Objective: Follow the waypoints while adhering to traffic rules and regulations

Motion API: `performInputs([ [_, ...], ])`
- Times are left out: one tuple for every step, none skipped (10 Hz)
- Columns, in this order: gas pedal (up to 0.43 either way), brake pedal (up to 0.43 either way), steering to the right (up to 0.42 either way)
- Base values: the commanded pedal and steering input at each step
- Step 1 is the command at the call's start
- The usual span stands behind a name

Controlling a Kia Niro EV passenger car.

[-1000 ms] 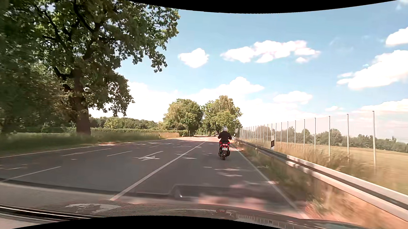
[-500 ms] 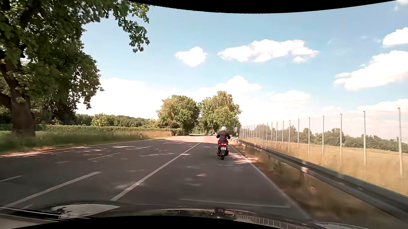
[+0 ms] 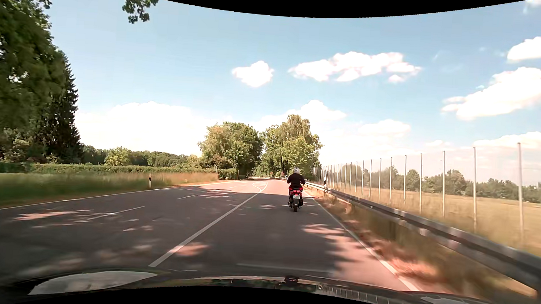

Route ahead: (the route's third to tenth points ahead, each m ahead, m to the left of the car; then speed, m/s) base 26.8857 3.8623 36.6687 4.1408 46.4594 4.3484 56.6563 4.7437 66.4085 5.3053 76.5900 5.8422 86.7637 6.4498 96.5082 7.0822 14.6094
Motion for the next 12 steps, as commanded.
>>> performInputs([
  [0.169,0.006,0.001],
  [0.177,0.006,0.001],
  [0.177,0.006,0.0],
  [0.189,0.006,-0.002],
  [0.189,0.006,-0.003],
  [0.189,0.006,-0.003],
  [0.197,0.006,-0.003],
  [0.197,0.006,-0.004],
  [0.209,0.006,-0.004],
  [0.22,0.006,-0.004],
  [0.228,0.006,-0.004],
  [0.24,0.006,-0.004],
])
